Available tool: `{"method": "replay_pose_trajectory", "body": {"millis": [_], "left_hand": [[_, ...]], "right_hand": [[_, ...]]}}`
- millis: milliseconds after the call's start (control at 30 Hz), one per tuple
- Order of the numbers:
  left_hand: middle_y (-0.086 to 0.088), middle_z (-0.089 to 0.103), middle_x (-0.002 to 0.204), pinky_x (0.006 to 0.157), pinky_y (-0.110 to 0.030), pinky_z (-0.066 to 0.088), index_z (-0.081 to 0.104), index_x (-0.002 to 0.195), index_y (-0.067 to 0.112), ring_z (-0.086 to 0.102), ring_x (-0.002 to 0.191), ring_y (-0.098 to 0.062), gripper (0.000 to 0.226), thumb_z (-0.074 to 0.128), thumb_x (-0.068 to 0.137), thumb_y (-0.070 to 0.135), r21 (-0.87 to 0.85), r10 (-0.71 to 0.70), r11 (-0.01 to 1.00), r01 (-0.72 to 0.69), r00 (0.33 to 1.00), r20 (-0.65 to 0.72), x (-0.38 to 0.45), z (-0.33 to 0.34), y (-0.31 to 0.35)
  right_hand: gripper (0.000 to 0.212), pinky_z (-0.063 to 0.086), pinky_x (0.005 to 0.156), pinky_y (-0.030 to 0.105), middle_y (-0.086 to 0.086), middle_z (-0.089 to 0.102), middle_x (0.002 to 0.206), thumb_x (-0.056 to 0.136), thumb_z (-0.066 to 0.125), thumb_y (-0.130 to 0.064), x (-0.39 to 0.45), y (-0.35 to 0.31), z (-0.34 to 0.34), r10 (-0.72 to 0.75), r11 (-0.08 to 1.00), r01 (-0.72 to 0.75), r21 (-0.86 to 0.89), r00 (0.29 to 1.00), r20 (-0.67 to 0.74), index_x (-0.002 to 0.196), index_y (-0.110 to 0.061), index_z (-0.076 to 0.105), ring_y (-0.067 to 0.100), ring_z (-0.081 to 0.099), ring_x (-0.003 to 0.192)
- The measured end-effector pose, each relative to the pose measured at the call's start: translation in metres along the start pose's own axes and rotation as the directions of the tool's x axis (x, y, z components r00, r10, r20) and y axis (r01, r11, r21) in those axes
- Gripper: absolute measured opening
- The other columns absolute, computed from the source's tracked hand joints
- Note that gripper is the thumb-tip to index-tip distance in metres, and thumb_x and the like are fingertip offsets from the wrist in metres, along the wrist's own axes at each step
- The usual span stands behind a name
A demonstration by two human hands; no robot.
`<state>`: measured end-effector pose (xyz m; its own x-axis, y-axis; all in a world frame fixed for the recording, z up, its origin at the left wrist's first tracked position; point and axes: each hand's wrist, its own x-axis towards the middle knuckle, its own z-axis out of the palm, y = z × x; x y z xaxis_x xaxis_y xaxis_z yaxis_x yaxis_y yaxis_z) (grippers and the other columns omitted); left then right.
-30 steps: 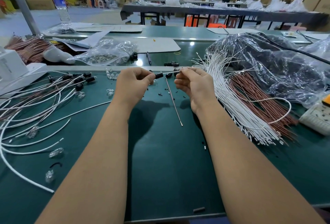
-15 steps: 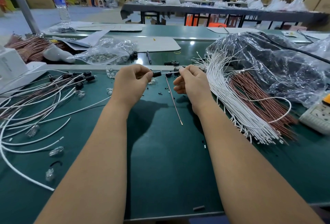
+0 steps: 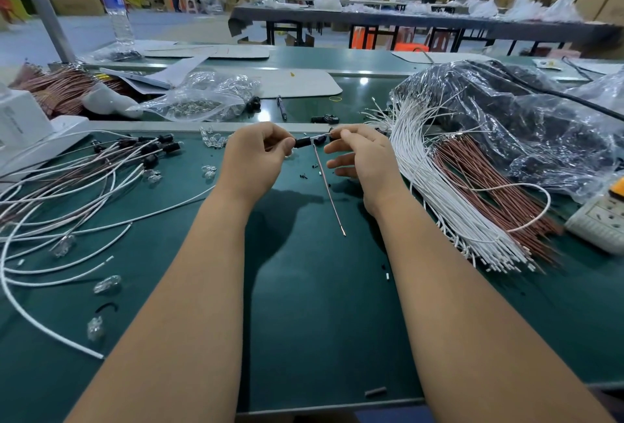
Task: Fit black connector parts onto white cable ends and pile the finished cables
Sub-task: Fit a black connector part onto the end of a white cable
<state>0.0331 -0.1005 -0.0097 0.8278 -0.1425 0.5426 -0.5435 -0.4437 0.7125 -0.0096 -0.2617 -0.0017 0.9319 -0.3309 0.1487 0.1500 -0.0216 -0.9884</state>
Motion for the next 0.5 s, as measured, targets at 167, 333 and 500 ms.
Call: {"method": "replay_pose_trajectory", "body": {"millis": [167,333,500], "left_hand": [[0.001,0.065,0.072,0.062,-0.007,0.042,0.071,0.092,0.006,0.054,0.061,0.006,0.007,0.065,0.089,0.008,0.023,0.019,1.000,-0.019,1.000,-0.010,-0.0019,-0.0001,0.0021],[-0.005,0.068,0.082,0.070,-0.012,0.046,0.071,0.096,0.004,0.061,0.072,-0.009,0.009,0.064,0.090,0.007,0.027,0.027,0.999,-0.026,1.000,-0.008,-0.0031,0.0001,0.0029],[-0.004,0.068,0.083,0.069,-0.010,0.045,0.071,0.095,0.004,0.062,0.076,-0.012,0.009,0.065,0.089,0.007,0.061,0.037,0.997,-0.035,0.999,-0.030,-0.0038,0.0008,0.0044]], "right_hand": [[0.010,0.050,0.059,0.022,-0.001,0.069,0.075,0.092,0.059,-0.007,-0.0009,0.0011,-0.0007,-0.089,0.994,0.087,-0.072,0.996,-0.029,0.090,-0.013,0.067,0.009,0.061,0.057],[0.013,0.050,0.059,0.018,-0.001,0.069,0.074,0.091,0.062,-0.004,-0.0004,0.0018,-0.0009,-0.150,0.982,0.144,-0.126,0.988,-0.043,0.086,-0.015,0.067,0.004,0.060,0.054],[0.013,0.052,0.061,0.020,-0.004,0.070,0.073,0.089,0.064,-0.009,-0.0019,0.0011,-0.0004,-0.171,0.979,0.165,-0.123,0.985,-0.037,0.081,-0.019,0.068,0.004,0.062,0.056]]}}
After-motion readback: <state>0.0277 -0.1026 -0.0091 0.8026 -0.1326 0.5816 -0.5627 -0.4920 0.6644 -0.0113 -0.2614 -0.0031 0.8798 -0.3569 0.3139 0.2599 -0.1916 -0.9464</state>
